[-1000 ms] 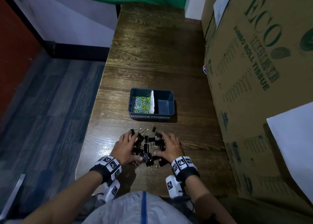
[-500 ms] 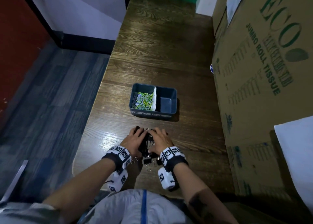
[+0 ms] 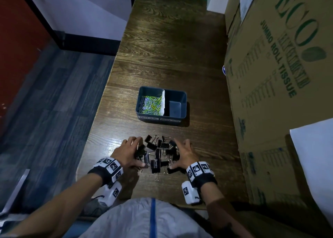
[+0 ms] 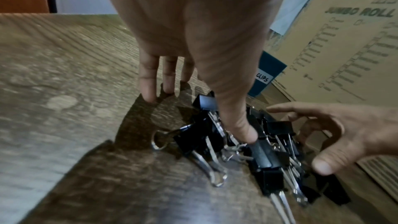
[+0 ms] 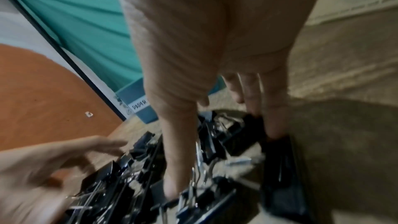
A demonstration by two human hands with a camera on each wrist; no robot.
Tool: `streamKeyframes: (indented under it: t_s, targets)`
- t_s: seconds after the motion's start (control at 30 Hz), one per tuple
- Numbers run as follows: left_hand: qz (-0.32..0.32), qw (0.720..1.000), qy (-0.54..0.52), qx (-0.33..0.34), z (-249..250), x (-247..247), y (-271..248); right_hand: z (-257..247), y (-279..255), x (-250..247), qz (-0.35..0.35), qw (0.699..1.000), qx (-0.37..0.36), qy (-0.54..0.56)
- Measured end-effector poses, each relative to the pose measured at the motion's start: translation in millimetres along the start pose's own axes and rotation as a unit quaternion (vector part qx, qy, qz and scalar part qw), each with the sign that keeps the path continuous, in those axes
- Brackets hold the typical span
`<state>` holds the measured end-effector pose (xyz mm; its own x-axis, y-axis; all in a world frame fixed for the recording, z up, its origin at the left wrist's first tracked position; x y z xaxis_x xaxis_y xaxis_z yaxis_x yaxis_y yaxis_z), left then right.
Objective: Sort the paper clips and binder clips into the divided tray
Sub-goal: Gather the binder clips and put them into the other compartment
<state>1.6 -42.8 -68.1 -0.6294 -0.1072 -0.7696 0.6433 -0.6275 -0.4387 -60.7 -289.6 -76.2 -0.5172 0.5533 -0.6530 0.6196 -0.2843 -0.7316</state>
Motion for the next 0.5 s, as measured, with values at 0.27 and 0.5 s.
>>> streamKeyframes:
  t_s: [0.27, 0.5]
  targets:
    - [0.01, 0.999, 0.042, 0.017, 40, -1, 53, -37, 0, -5, 0.065, 0.994, -0.042, -0.077]
    - [0.017, 0.999, 0.004, 0.036, 56, -1, 70, -38, 0, -9, 0.088, 0.995, -0.03, -0.044]
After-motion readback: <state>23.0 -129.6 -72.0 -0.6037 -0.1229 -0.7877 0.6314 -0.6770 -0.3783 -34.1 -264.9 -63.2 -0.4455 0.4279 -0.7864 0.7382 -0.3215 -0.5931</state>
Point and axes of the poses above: each hand's wrist, its own y-axis towards the middle knuckle, its own x-axis out of the palm, z = x × y, the point moved 5 cm from there along y, towards the middle knuckle, and after that the axes turned 13 degrees about x, right-handed, at the moved point
